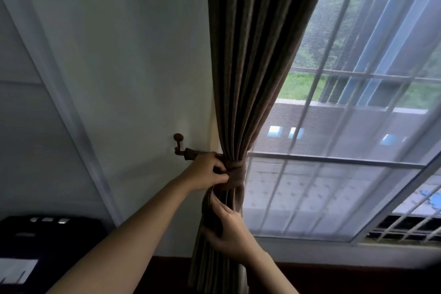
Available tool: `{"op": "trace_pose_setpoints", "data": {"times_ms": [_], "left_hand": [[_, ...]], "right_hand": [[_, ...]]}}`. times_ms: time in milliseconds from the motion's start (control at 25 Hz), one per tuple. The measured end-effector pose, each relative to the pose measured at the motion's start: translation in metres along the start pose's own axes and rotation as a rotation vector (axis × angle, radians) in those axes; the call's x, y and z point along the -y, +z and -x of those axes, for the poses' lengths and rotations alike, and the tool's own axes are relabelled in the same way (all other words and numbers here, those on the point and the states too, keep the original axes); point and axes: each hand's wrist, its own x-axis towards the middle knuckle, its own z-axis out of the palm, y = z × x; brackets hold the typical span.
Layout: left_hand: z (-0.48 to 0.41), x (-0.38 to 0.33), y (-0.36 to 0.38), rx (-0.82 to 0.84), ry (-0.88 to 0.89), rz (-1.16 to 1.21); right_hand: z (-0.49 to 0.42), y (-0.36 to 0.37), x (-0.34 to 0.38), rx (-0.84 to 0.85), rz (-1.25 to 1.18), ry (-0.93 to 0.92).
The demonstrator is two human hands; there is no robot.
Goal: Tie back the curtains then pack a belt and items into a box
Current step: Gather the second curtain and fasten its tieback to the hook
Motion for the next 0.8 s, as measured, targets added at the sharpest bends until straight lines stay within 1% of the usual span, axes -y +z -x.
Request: {"op": "trace_pose_setpoints", "data": {"times_ms": [40, 120, 160, 200, 280, 320, 360, 480, 560, 640, 720, 800], "left_hand": [[0.001, 0.002, -0.002, 0.011, -0.004, 0.014], [0.007, 0.006, -0.003, 0.026, -0.036, 0.088], [0.011, 0.008, -0.003, 0.026, -0.058, 0.136], [0.014, 0.01, -0.001, 0.023, -0.077, 0.175], [0.02, 0.015, 0.004, 0.006, -0.077, 0.254], [0.023, 0.018, 0.006, -0.006, -0.068, 0.291], [0.025, 0.021, 0.007, -0.025, -0.051, 0.316], [0.03, 0.038, -0.003, -0.132, -0.023, 0.297], [0.035, 0.054, -0.017, -0.114, -0.019, 0.196], [0.038, 0.069, -0.032, -0.076, -0.039, 0.125], [0.038, 0.082, -0.043, -0.092, -0.093, 0.158], [0.037, 0.091, -0.047, -0.143, -0.178, 0.322]], "right_hand": [[0.002, -0.004, -0.006, -0.085, -0.108, 0.019], [-0.001, -0.018, -0.022, -0.461, -0.29, 0.118], [-0.008, -0.028, -0.028, -0.574, -0.337, 0.189], [-0.018, -0.04, -0.028, -0.575, -0.379, 0.224], [-0.043, -0.057, -0.021, -0.359, -0.492, 0.205], [-0.055, -0.061, -0.014, -0.28, -0.515, 0.2], [-0.066, -0.063, -0.008, -0.263, -0.497, 0.208], [-0.086, -0.057, -0.004, -0.401, -0.362, 0.236], [-0.093, -0.053, -0.004, -0.435, -0.303, 0.239], [-0.096, -0.049, -0.005, -0.449, -0.305, 0.223], [-0.096, -0.046, -0.006, -0.448, -0.298, 0.198], [-0.098, -0.044, -0.006, -0.446, -0.278, 0.189]]}}
